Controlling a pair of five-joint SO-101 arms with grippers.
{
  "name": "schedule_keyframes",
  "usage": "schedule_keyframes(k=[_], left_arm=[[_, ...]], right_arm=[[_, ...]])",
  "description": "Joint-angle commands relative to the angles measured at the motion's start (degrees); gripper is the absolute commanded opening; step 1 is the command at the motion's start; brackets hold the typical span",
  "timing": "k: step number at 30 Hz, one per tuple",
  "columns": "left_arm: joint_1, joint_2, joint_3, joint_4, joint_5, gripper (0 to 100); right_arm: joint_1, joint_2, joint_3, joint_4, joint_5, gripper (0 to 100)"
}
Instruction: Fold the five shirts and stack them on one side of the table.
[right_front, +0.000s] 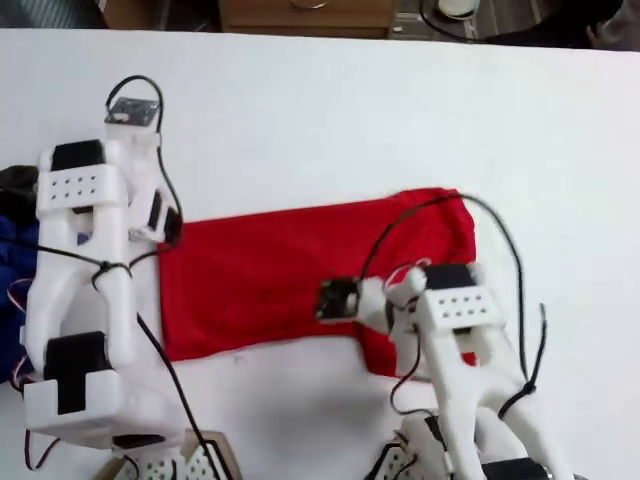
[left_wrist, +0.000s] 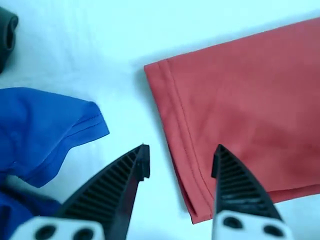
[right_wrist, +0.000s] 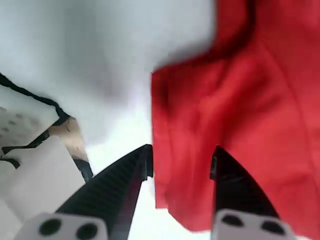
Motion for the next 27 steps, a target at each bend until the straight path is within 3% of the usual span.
schedule_keyframes(k=[1, 10, 16, 27], left_arm=[[-2.02, -1.05, -2.24, -0.7, 0.26, 23], [-3.43, -1.05, -2.24, -0.53, 0.26, 23], [-3.34, -0.97, -2.24, -0.7, 0.26, 23], [-3.43, -1.05, -2.24, -0.35, 0.26, 23]], right_arm=[[-3.91, -2.07, 3.16, -3.38, 0.53, 19.8], [-5.67, -1.98, 7.82, -9.71, 0.26, 20.4], [-5.76, -1.98, 12.57, -13.67, -1.76, 30.1], [-5.58, -1.98, 14.77, -20.35, -4.66, 28.6]])
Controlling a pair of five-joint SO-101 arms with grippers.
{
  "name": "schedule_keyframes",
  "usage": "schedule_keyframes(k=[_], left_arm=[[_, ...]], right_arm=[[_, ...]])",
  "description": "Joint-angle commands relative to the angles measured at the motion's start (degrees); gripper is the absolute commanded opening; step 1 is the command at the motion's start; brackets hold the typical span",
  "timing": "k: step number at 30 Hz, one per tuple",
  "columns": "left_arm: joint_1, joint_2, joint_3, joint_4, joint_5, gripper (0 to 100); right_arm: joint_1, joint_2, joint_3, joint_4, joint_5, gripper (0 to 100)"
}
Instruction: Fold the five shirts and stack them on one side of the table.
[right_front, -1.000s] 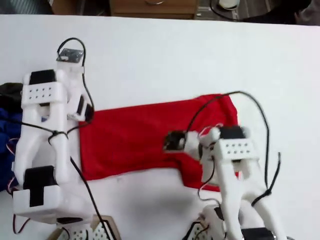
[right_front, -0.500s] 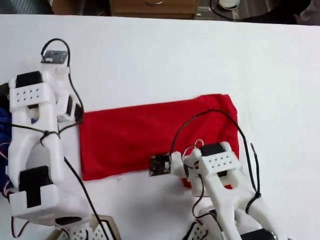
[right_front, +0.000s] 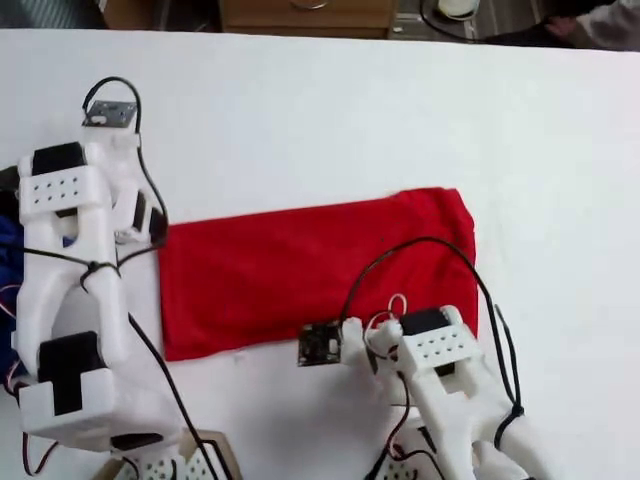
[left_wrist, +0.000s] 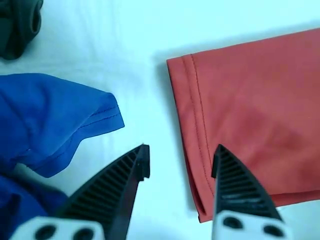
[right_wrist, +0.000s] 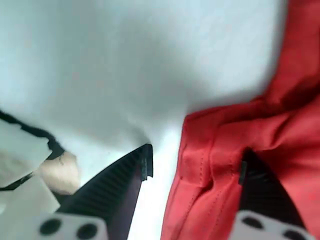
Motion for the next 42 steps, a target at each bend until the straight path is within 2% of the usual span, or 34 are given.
schedule_keyframes(k=[1, 10, 17, 23, 29, 37, 42], left_arm=[[-0.44, -1.05, -2.24, -0.26, 0.26, 23], [-0.53, -1.32, -2.24, -0.18, 0.26, 23], [-0.53, -1.14, -2.24, -0.35, 0.26, 23], [-0.53, -1.05, -2.24, -0.35, 0.26, 23], [-0.18, -1.05, -2.24, -0.53, 0.26, 23], [-0.18, -1.05, -2.24, -0.35, 0.26, 23], [-0.18, -1.05, -2.24, -0.35, 0.26, 23]], right_arm=[[0.22, -0.13, 0.0, -3.65, -1.23, 26.1], [0.66, -0.22, 0.0, -6.55, -1.49, 1.4], [3.65, -0.66, -2.29, -5.05, -1.23, 2.0], [4.09, -0.31, -14.77, 2.07, 1.67, 2.0], [4.88, -0.13, -24.53, 4.18, 2.55, 2.0], [5.32, 0.92, -26.29, -0.48, 7.03, 2.0], [5.58, 10.24, -32.7, -6.29, 6.95, 2.0]])
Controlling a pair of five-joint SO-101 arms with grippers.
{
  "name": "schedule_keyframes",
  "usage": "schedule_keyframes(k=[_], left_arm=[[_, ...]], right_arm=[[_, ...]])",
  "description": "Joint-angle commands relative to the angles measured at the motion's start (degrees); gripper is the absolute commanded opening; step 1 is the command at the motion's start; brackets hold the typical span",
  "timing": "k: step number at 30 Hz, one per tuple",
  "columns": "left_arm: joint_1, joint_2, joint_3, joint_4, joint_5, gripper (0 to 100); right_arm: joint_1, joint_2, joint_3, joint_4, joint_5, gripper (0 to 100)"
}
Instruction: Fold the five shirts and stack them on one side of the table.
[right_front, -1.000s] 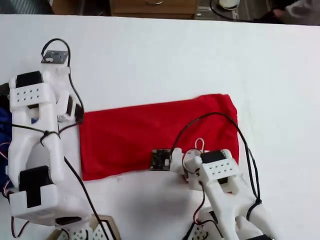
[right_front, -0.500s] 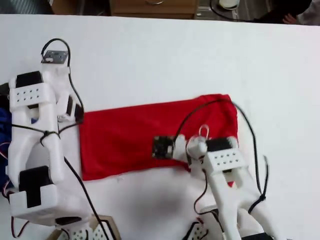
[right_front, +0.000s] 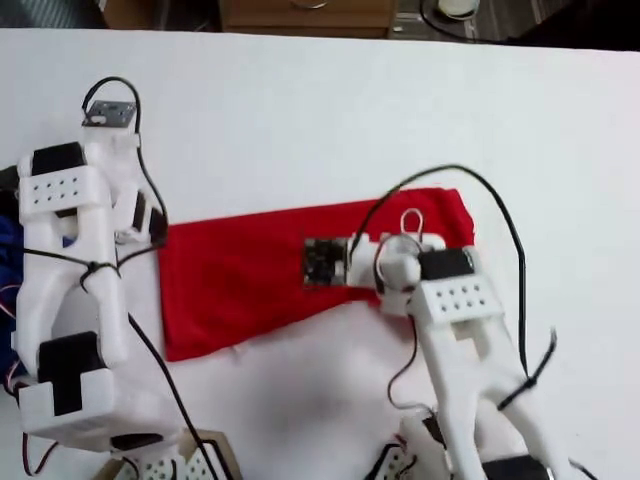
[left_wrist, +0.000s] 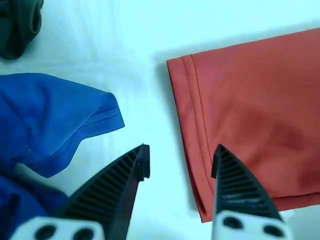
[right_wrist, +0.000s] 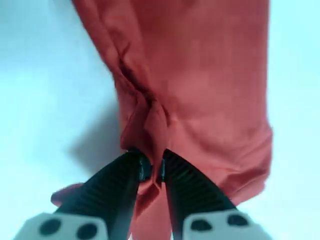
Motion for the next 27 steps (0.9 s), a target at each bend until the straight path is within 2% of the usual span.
schedule_keyframes(k=[1, 6, 10, 16, 21, 25, 27], left_arm=[[-0.18, -1.05, -2.24, -0.26, 0.26, 23], [-0.18, -1.05, -2.24, -0.26, 0.26, 23], [-0.18, -1.05, -2.24, -0.26, 0.26, 23], [-0.18, -1.05, -2.24, -0.44, 0.26, 23], [-0.18, -1.05, -2.24, -0.53, 0.26, 23], [-0.18, -1.05, -2.24, -0.44, 0.26, 23], [-0.18, -1.05, -2.24, -0.35, 0.26, 23]], right_arm=[[0.04, 6.81, -6.77, -4.18, 0.26, 2.0], [-0.04, 18.15, -14.59, -9.63, 1.49, 2.0], [-0.4, 26.51, -20.66, -9.98, 6.07, 2.0], [-0.92, 36.18, -25.67, -9.98, 6.24, 2.1], [-1.1, 38.2, -26.99, -9.98, 5.98, 3.2], [-0.75, 36.44, -27.52, -9.98, 5.89, 11.8], [-0.4, 35.21, -27.87, -9.98, 5.89, 12.6]])
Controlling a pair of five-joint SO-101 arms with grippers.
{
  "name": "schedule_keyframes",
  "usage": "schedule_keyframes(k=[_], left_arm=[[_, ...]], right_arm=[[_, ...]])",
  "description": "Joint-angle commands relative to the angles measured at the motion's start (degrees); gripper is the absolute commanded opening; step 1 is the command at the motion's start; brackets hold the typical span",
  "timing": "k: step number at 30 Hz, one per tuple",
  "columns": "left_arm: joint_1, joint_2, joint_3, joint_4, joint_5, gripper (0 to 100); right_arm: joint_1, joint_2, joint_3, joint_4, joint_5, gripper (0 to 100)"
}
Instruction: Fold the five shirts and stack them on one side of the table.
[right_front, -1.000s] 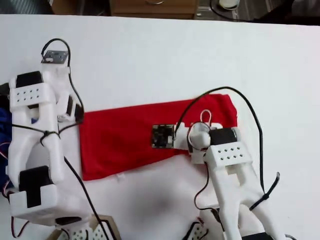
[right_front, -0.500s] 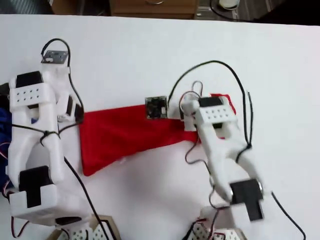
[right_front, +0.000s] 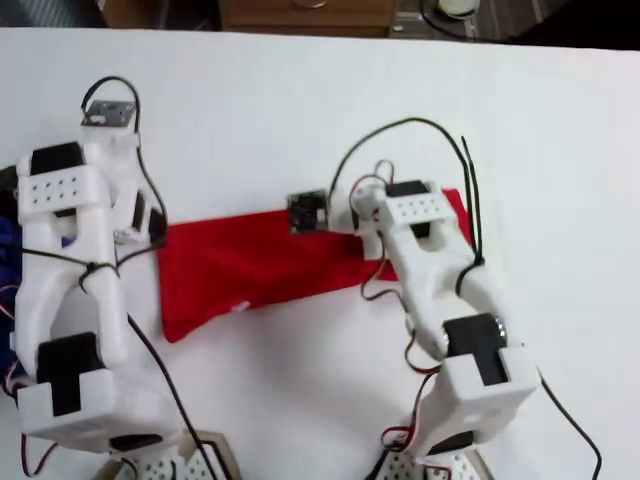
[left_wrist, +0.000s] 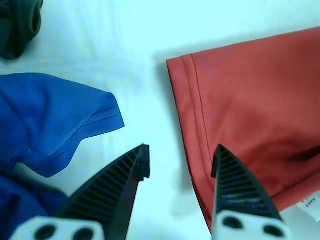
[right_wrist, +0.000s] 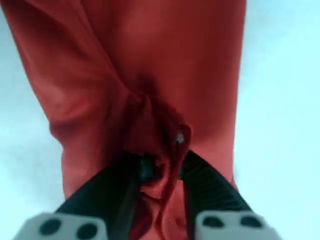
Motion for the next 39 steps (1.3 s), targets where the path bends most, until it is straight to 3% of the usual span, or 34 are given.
schedule_keyframes(k=[1, 11, 20, 24, 28, 30, 39], left_arm=[[-0.18, -1.05, -2.24, -0.35, 0.26, 23], [-0.18, -1.05, -2.24, -0.26, 0.26, 23], [1.85, -0.97, -2.15, -0.26, 0.26, 23], [2.64, -0.97, -2.15, 0.44, 0.44, 23], [2.64, -0.97, -2.15, 2.11, 0.79, 23], [2.64, -0.97, -2.15, 2.37, 0.79, 23], [2.64, -0.97, -2.07, 2.64, 0.35, 23]], right_arm=[[0.22, -3.03, -3.43, -0.66, -0.09, 12.6], [6.9, -1.71, -7.91, -5.76, -0.97, 12.6], [5.49, -12.09, -6.15, 14.55, -16.97, 12.6], [5.76, -10.59, -3.69, 13.76, -23.3, 12.6], [6.02, -9.54, -2.37, 10.42, -39.65, 12.6], [6.02, -8.57, -2.02, 8.4, -44.31, 12.6], [5.76, -0.13, -2.2, 11.74, -45.45, 12.6]])
